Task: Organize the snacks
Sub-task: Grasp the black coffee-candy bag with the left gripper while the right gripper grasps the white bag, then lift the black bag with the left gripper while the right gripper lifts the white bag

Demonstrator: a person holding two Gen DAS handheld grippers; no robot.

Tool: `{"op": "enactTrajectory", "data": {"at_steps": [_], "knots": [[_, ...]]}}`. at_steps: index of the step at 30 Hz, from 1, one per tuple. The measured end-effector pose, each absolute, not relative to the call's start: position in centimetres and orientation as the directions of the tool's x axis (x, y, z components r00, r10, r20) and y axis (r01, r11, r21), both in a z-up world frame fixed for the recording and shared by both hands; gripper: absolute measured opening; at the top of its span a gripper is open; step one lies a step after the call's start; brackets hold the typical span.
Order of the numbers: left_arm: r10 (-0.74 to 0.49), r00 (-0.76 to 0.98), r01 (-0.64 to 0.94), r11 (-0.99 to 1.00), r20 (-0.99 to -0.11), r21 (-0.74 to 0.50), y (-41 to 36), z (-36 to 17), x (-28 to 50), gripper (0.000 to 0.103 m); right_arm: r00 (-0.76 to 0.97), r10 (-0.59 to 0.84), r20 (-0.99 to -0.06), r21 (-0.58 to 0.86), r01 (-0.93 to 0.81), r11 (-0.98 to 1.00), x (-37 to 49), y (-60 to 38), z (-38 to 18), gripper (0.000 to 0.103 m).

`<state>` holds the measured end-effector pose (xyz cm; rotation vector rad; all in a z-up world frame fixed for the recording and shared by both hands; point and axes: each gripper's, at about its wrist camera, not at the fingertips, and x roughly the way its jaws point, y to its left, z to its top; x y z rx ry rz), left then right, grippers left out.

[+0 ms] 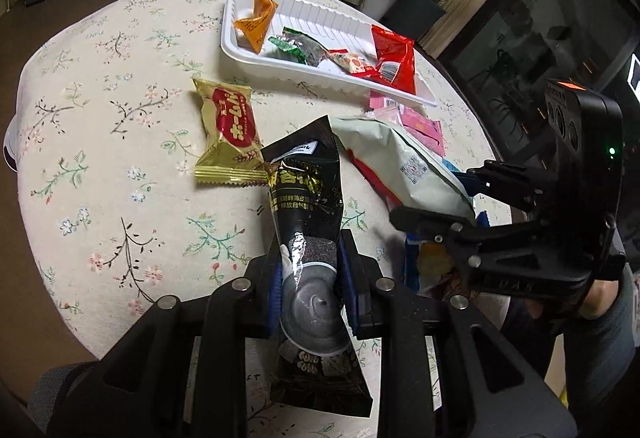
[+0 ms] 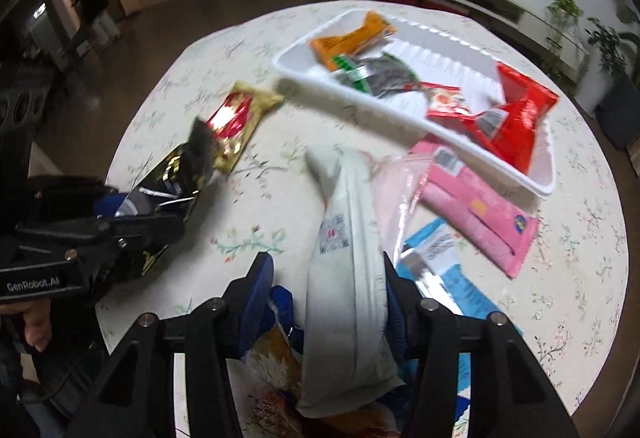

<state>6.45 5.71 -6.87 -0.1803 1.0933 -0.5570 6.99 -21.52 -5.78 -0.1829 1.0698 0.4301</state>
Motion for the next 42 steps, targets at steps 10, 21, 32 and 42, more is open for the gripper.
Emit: {"op": "enactTrajectory", "data": {"at_steps": [10, 21, 32, 42], "knots": [[-0.51, 0.336, 0.328, 0.851, -0.792, -0.41, 5.6, -7.4, 6.9, 0.022, 0.343, 0.241, -0.908, 0.071, -0.44, 0.895, 9.1, -20.7, -6.9, 0.036], [-0.514, 0.343, 0.317, 0.851, -0.786, -0.418, 6.0, -7.2, 6.8, 0.022, 0.374, 0.277, -0.885, 0.1, -0.428, 0.898, 8.7, -20.8, -6.0, 0.022], [-0.537, 0.35, 0.322, 0.838, -0.767, -0.44, 6.5, -6.5, 6.6, 0.022, 0.386, 0.497, -0.777, 0.367, -0.364, 0.856, 8.1, -24.0, -3.8, 0.021], [-0.549, 0.357, 0.33, 0.831, -0.756, -0.448, 6.2, -5.6, 7.0, 0.022, 0.445, 0.56, -0.699, 0.477, -0.294, 0.828, 6.3, -28.4, -3.1, 0.021]]}}
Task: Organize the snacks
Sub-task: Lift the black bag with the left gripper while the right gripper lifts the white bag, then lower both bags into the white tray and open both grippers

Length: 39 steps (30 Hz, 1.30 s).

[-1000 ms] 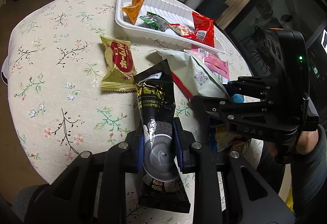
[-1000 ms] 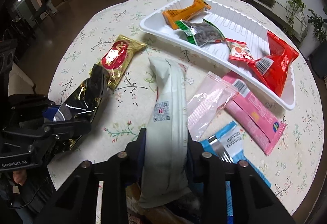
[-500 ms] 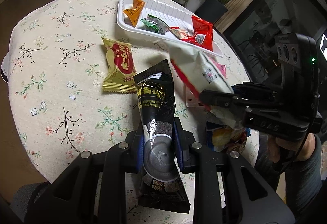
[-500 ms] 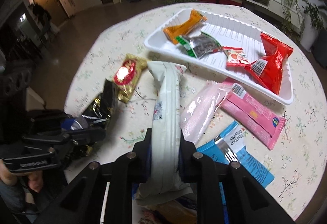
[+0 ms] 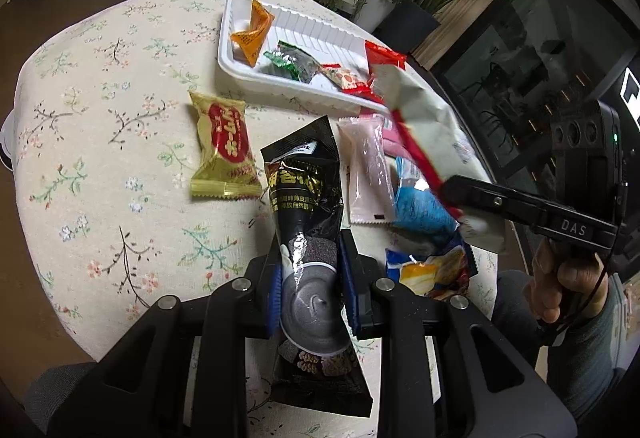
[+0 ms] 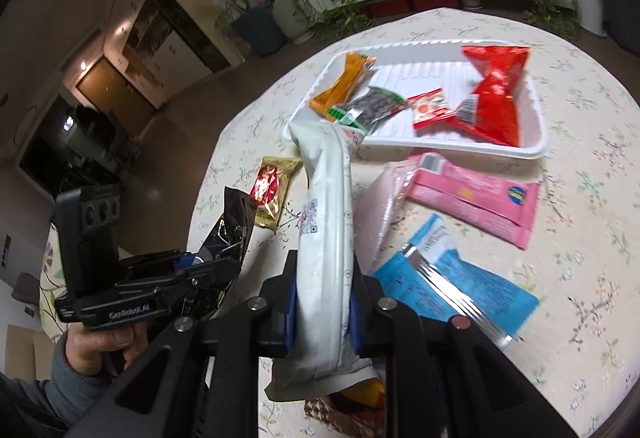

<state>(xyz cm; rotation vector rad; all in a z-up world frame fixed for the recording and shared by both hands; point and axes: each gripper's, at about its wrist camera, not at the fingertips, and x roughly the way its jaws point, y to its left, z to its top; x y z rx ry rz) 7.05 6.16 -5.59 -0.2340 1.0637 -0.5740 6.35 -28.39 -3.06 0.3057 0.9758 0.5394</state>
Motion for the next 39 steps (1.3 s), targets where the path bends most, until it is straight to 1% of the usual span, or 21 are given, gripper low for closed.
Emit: {"op": "enactTrajectory", "data": {"at_steps": [6, 9, 14, 18, 23, 28, 32, 39], "knots": [[-0.547, 0.385, 0.334, 0.833, -0.743, -0.44, 6.8, -3.6, 8.9, 0.022, 0.547, 0.54, -0.64, 0.516, -0.216, 0.829, 4.8, -33.3, -1.6, 0.021], [-0.54, 0.414, 0.34, 0.839, -0.733, -0.426, 7.2, -1.8, 10.3, 0.022, 0.632, 0.48, -0.608, 0.52, -0.14, 0.842, 4.7, -37.4, -0.2, 0.021], [-0.526, 0.458, 0.344, 0.848, -0.717, -0.403, 7.6, 1.3, 14.1, 0.022, 0.752, 0.324, -0.574, 0.503, 0.012, 0.864, 5.8, -44.1, 2.7, 0.021], [-0.507, 0.461, 0.349, 0.858, -0.729, -0.376, 6.6, 2.3, 17.6, 0.022, 0.787, 0.283, -0.548, 0.491, 0.03, 0.871, 8.2, -45.6, 4.9, 0.021], [-0.484, 0.451, 0.383, 0.864, -0.75, -0.327, 3.3, 2.5, 21.3, 0.022, 0.755, 0.324, -0.57, 0.423, -0.068, 0.904, 13.4, -40.6, 5.9, 0.021], [-0.452, 0.446, 0.398, 0.873, -0.772, -0.281, -0.1, 2.2, 25.6, 0.022, 0.69, 0.381, -0.616, 0.407, -0.135, 0.903, 18.6, -35.8, 4.0, 0.021], [-0.39, 0.448, 0.389, 0.895, -0.805, -0.217, -2.3, 0.2, 28.6, 0.022, 0.635, 0.374, -0.677, 0.386, -0.126, 0.914, 22.0, -33.3, 1.2, 0.021], [-0.315, 0.419, 0.38, 0.913, -0.852, -0.15, -5.4, -4.8, 31.4, 0.022, 0.58, 0.335, -0.743, 0.336, -0.11, 0.936, 24.5, -30.8, -2.4, 0.021]]}}
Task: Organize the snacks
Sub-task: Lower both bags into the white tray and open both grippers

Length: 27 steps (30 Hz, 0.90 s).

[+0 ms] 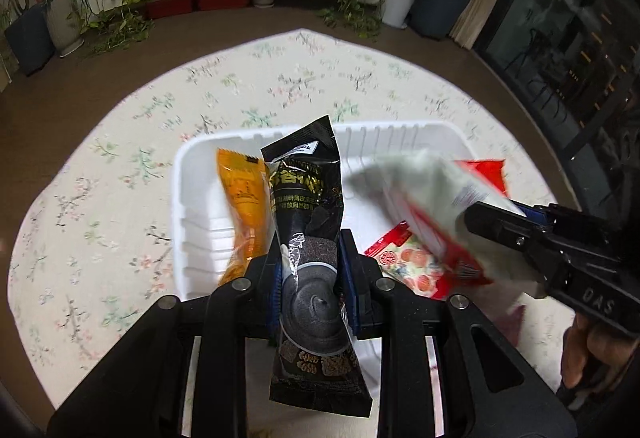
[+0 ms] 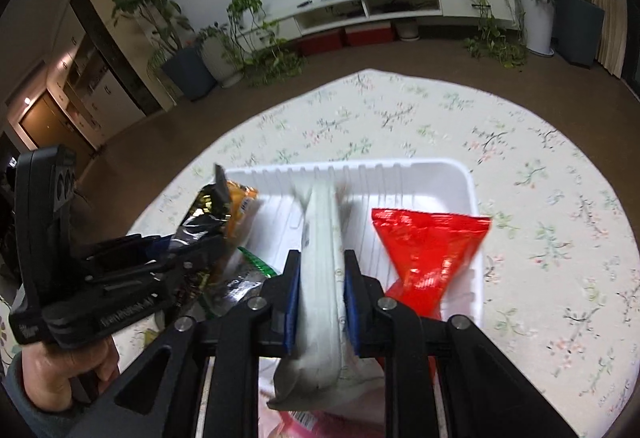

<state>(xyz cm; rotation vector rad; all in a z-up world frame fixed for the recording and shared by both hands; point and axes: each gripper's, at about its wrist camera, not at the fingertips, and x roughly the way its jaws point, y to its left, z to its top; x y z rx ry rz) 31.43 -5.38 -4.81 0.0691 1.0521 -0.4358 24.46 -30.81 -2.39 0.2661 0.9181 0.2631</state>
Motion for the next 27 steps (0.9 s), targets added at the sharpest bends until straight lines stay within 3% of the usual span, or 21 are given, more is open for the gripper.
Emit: {"op": "enactTrajectory", "data": {"at_steps": [2, 20, 27], "knots": [[-0.296, 0.411, 0.38, 0.915, -0.862, -0.133, -5.9, -6.1, 31.8, 0.022, 0.569, 0.321, -0.757, 0.313, -0.115, 0.943, 24.8, -30.2, -3.0, 0.014], [-0.27, 0.427, 0.391, 0.916, -0.863, -0.093, -7.5, -7.9, 31.2, 0.028, 0.524, 0.29, -0.801, 0.263, -0.127, 0.956, 25.3, -29.1, -5.6, 0.015], [-0.273, 0.438, 0.371, 0.923, -0.856, -0.104, -6.4, -6.2, 29.8, 0.06, 0.489, 0.286, -0.824, 0.252, -0.135, 0.958, 25.4, -28.3, -6.1, 0.023]]}}
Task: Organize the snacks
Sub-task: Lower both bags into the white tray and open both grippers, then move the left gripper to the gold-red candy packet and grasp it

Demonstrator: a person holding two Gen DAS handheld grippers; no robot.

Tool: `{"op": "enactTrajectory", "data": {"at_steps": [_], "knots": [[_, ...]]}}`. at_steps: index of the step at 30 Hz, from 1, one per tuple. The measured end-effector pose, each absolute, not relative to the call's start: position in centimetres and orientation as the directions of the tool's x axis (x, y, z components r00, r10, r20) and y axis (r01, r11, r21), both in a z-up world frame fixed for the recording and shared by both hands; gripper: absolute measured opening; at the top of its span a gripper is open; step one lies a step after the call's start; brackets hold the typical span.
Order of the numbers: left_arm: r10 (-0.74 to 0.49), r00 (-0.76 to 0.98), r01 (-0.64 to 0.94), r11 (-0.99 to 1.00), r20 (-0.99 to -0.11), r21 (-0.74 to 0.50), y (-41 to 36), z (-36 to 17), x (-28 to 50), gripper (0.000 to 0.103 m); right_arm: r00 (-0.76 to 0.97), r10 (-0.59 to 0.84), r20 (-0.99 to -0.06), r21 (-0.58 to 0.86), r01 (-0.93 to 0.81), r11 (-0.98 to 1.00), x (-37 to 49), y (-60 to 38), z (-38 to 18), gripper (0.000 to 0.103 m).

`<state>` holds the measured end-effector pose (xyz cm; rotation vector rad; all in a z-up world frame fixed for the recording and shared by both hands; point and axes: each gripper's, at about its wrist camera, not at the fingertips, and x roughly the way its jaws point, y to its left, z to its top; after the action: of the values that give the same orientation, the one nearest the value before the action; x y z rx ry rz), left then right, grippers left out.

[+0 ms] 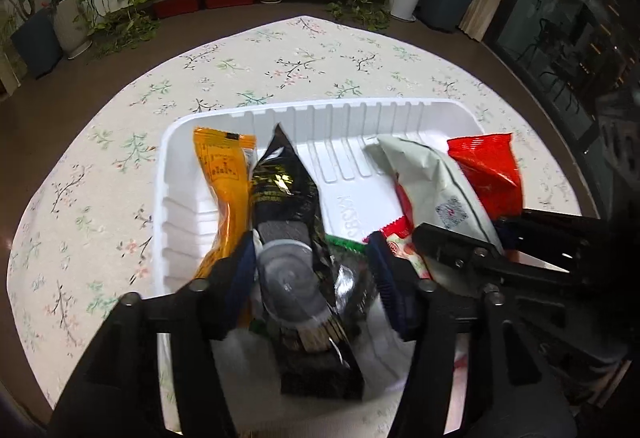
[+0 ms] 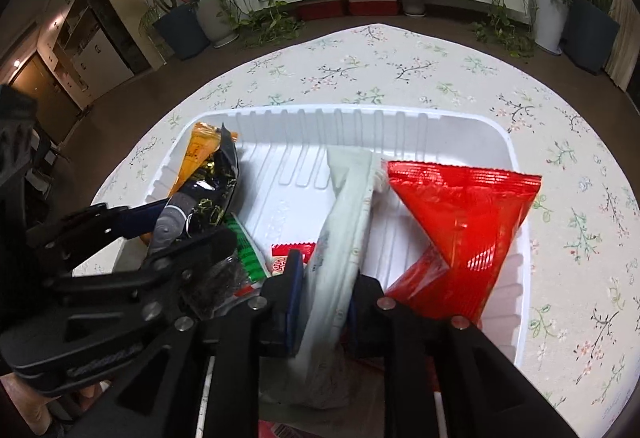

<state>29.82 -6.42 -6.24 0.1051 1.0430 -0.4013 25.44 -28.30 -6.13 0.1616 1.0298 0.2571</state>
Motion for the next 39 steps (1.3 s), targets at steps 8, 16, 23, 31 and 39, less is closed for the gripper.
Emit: {"op": "enactTrajectory", "data": {"at_steps": [8, 16, 23, 31, 39], "knots": [[-0.298, 0.52, 0.362, 0.926, -0.8, -0.11, -2.5, -0.9, 24.9, 0.094, 0.56, 0.281, -0.78, 0.26, -0.118, 0.958, 22.1, -29.5, -2.1, 0.062], [-0.255, 0.653, 0.324, 0.945, -0.713, -0.041, 4.2, 1.9, 15.3, 0.103, 0.695, 0.434, -0.573, 0.436, -0.19, 0.88, 11.3, -33.4, 3.8, 0.1], [-0.124, 0.564, 0.196, 0.981, -0.817, -0.013, 6.2, -3.1, 11.4, 0.103, 0.709, 0.495, -0.502, 0.488, -0.24, 0.839, 1.2, -32.4, 1.8, 0.102], [-0.085, 0.526, 0.191, 0.981, -0.846, 0.02, 4.5, -5.5, 13.4, 0.102, 0.692, 0.452, -0.562, 0.454, -0.199, 0.869, -2.5, -30.5, -1.1, 0.094], [-0.031, 0.476, 0.212, 0.974, -0.879, 0.08, 2.5, -7.8, 17.0, 0.072, 0.698, 0.442, -0.564, 0.452, -0.187, 0.872, -2.5, -30.9, -1.7, 0.093]]}}
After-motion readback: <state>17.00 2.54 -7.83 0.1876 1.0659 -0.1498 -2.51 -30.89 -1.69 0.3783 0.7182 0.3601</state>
